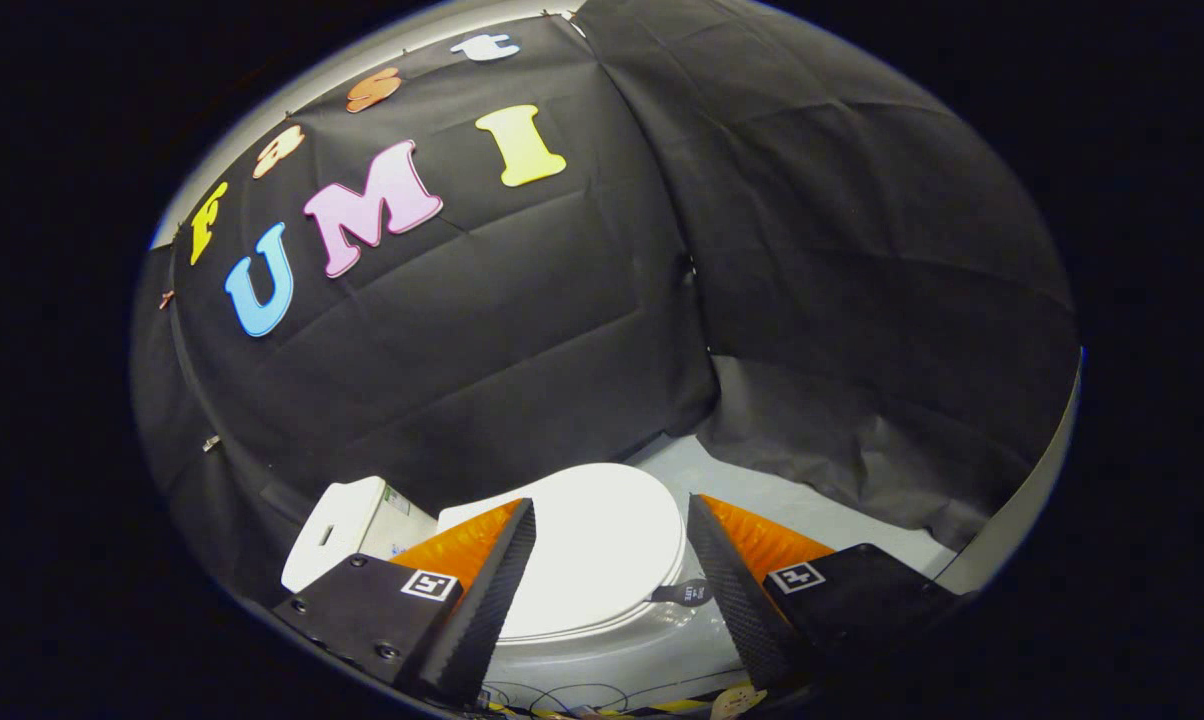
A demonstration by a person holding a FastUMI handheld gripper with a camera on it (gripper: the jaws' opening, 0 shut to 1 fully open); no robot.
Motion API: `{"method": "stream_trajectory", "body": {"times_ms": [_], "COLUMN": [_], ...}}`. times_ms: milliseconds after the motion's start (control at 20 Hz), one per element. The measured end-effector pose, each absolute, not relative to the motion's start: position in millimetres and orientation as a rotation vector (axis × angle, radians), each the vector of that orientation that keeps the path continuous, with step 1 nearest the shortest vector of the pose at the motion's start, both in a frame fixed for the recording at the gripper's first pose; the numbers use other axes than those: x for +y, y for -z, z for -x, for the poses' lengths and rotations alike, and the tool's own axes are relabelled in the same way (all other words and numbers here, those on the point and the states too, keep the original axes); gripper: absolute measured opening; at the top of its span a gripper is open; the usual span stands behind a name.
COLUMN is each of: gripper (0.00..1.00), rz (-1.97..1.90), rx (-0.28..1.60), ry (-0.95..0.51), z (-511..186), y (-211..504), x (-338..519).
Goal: Open the toilet lid.
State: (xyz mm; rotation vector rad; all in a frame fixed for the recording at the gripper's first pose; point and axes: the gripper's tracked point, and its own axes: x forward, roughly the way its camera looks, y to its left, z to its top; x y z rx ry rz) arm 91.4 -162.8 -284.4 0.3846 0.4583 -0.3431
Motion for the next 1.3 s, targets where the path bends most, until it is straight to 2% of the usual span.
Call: {"method": "stream_trajectory", "body": {"times_ms": [550, 700, 1000, 1050, 1300], "gripper": [0.97, 0.94, 0.94, 0.89, 0.88], "rz": [-0.633, -0.689, -0.870, -0.897, -0.985], "rx": [0.646, 0.727, 0.834, 0.845, 0.869], "ry": [0.438, 0.447, 0.449, 0.437, 0.414], "z": [-90, -84, -76, -78, -82], "y": [424, 461, 508, 512, 529], "x": [-221, -227, -222, -218, -209]}}
